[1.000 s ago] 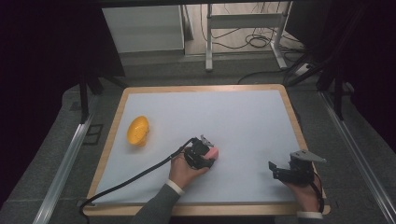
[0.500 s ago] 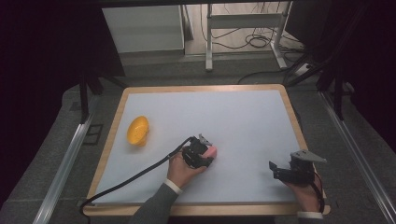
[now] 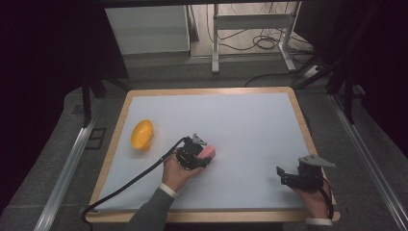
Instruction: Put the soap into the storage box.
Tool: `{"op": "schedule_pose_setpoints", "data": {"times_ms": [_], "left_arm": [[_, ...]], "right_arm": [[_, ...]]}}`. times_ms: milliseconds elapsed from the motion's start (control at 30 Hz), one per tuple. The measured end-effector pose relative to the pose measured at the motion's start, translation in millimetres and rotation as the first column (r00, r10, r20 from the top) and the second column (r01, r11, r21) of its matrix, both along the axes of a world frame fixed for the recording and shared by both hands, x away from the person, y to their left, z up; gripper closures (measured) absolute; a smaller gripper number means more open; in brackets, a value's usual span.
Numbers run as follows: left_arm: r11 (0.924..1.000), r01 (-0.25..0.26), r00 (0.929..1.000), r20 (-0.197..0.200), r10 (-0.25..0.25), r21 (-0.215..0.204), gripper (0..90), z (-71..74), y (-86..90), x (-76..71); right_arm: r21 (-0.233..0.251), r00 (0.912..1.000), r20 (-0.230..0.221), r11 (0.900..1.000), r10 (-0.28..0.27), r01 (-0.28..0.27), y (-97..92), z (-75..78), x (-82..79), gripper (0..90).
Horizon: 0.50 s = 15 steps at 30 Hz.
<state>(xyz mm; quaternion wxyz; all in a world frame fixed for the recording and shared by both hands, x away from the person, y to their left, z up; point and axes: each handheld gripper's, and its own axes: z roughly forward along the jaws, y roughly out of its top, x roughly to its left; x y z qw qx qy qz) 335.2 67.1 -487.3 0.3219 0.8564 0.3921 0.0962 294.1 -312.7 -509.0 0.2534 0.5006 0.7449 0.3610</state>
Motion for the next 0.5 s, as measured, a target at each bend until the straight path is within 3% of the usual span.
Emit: {"op": "schedule_pose_setpoints", "data": {"times_ms": [500], "left_arm": [[0.9992, -0.038, 0.9989, 0.027, 0.038, -0.013, 60.3, 14.5, 21.7, -1.0]], "right_arm": [[0.000, 1.0000, -0.003, 1.0000, 0.000, 0.000, -0.1, -0.2, 0.0, 8.2]]}}
